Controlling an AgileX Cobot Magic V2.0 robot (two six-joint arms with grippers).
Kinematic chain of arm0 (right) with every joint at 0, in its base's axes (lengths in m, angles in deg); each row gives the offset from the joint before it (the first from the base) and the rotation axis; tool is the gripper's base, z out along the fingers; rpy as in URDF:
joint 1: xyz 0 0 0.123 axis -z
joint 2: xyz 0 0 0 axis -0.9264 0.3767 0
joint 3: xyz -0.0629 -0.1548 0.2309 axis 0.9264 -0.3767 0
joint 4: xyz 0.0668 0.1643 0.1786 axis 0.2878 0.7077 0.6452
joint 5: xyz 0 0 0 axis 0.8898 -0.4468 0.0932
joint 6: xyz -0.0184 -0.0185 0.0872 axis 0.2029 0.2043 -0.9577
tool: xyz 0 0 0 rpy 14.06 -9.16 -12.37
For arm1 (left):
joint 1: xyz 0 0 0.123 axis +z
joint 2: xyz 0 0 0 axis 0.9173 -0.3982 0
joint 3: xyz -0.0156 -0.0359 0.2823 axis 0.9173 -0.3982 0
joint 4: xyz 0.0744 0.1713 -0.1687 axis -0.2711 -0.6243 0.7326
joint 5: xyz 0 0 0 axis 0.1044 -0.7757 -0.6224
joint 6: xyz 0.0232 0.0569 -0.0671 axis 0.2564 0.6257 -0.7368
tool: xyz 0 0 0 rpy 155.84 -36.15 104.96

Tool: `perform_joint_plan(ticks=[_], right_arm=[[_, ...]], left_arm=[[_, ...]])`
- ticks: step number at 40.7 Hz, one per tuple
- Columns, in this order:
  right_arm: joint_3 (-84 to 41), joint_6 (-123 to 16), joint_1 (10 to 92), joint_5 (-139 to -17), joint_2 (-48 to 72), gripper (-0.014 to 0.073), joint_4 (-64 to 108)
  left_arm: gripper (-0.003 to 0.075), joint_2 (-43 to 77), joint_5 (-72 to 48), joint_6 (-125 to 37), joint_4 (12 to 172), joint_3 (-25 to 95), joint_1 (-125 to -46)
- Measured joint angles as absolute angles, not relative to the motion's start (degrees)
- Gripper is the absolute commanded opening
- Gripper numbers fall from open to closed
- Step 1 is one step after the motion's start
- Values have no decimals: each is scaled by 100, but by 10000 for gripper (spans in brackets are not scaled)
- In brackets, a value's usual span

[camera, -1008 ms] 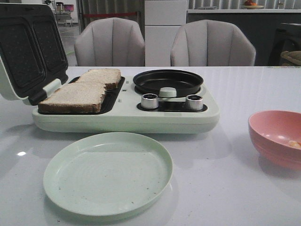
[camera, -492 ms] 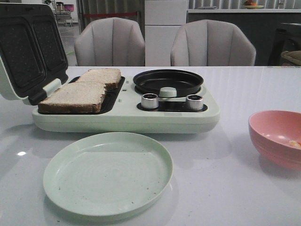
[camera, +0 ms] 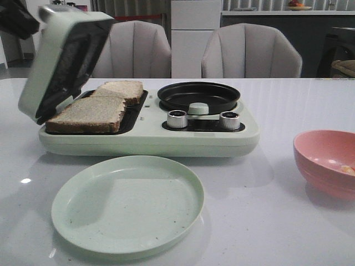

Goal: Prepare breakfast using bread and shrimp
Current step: 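Push the sandwich maker lid down closed with the left gripper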

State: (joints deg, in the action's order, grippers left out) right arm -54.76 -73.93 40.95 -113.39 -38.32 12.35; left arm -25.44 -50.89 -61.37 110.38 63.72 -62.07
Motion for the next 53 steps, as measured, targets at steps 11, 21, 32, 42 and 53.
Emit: perform_joint_plan(ticks=[11, 21, 32, 42, 53], right_arm=[[-5476, -7403, 4095, -11339, -3832, 496, 1235], [-5476, -7403, 4095, -11339, -3832, 496, 1235], [-5476, -7403, 4095, -11339, -3832, 496, 1235], [-5476, -7403, 4095, -11339, -3832, 496, 1235], [-5476, -7403, 4095, -11339, -3832, 496, 1235]], left_arm=[[98, -1983, -5082, -6128, 10144, 6040, -7412], [99, -1072, -5055, -6125, 9537, 5313, -8721], [102, 326, -4909, -7504, 7691, 4290, -10233], [102, 1808, -4246, -8375, 7086, 3019, -11261], [102, 3263, -3766, -8480, 7283, 1782, -11420]])
